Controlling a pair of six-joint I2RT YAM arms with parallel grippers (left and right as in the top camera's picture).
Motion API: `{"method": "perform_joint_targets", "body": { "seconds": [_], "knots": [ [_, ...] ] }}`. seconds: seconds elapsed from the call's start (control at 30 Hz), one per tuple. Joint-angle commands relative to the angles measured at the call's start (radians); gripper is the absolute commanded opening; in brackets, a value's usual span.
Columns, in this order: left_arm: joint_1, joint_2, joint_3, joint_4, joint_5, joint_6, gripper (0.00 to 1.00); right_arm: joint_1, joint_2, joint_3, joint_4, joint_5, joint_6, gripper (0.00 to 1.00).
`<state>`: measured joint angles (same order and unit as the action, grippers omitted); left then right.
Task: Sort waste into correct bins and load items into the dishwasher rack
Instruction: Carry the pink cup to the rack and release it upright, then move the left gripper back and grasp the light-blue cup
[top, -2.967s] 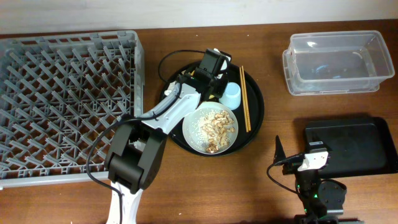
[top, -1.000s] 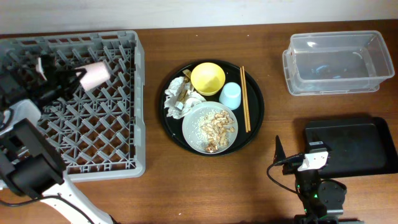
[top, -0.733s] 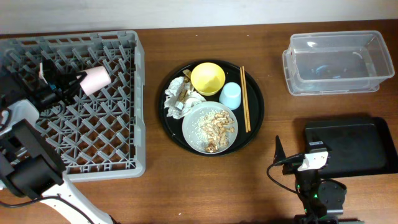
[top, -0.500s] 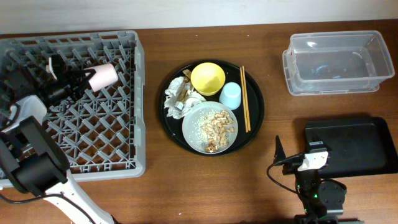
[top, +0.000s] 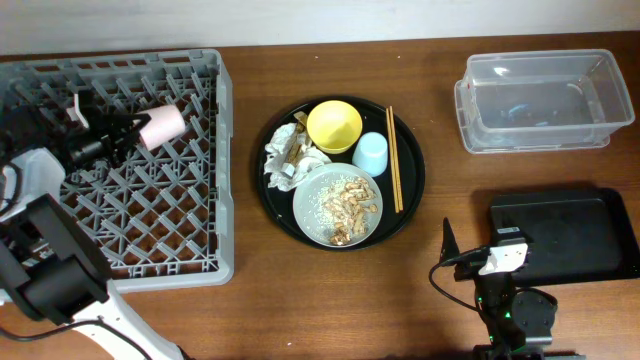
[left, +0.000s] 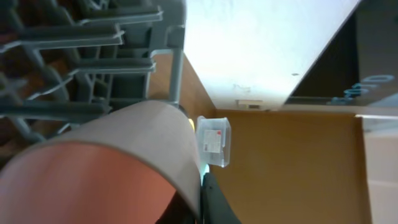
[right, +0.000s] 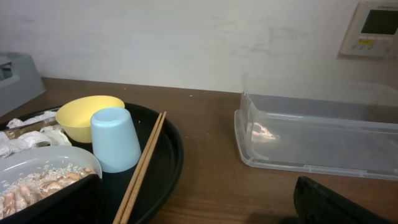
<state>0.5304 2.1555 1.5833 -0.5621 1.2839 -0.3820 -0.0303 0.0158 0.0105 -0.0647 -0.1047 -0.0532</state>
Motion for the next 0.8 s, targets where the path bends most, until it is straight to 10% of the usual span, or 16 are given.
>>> {"method": "perform_joint_targets", "body": {
  "seconds": [0.0,0.17,0.3,0.77],
  "knots": [
    [0.000,0.055,-0.049,-0.077,-0.330,0.052,0.09,-0.003,-0.007,-0.005,-0.006,0.005,0.001,0.98],
    [0.001,0.055,-0.049,-0.134,-0.427,0.086,0.09,-0.003,-0.007,-0.005,-0.006,0.005,0.001,0.99],
    [0.001,0.055,-0.040,-0.195,-0.513,0.085,0.29,-0.003,-0.007,-0.005,-0.006,0.005,0.001,0.98],
    [0.000,-0.116,0.171,-0.524,-0.712,0.169,0.24,-0.003,-0.007,-0.005,-0.006,0.005,0.001,0.98]
  ]
}}
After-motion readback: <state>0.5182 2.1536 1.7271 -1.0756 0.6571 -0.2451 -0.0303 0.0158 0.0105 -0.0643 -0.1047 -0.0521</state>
